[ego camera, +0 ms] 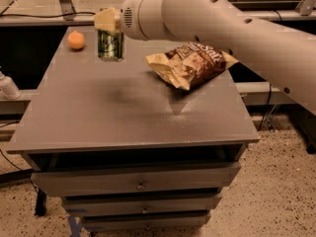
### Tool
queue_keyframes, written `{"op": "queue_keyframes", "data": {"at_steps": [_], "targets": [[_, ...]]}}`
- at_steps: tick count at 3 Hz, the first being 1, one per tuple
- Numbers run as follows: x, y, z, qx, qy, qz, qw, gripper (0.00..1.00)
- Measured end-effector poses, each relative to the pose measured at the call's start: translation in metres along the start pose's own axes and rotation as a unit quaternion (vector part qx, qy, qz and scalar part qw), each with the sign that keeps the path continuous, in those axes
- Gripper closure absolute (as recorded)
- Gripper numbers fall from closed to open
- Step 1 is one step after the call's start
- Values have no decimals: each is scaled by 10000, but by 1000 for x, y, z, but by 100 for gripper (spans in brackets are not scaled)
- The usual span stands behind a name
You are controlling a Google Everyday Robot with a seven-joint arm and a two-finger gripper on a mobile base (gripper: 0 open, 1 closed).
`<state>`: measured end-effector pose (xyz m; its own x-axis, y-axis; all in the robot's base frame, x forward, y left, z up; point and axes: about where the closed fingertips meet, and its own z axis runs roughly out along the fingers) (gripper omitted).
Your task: Place green can upright
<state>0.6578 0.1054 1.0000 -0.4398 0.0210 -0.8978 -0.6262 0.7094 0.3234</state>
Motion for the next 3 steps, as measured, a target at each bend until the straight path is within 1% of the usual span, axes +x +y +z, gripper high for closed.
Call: {"op": "queue_keyframes", "data": {"at_steps": [1, 2, 3], "targets": [[-2, 8, 7, -221, -304, -335, 9987, 100], [0, 19, 30, -549, -472, -915, 9932, 100], [8, 23, 56, -756, -425, -1421, 9860, 100]]}}
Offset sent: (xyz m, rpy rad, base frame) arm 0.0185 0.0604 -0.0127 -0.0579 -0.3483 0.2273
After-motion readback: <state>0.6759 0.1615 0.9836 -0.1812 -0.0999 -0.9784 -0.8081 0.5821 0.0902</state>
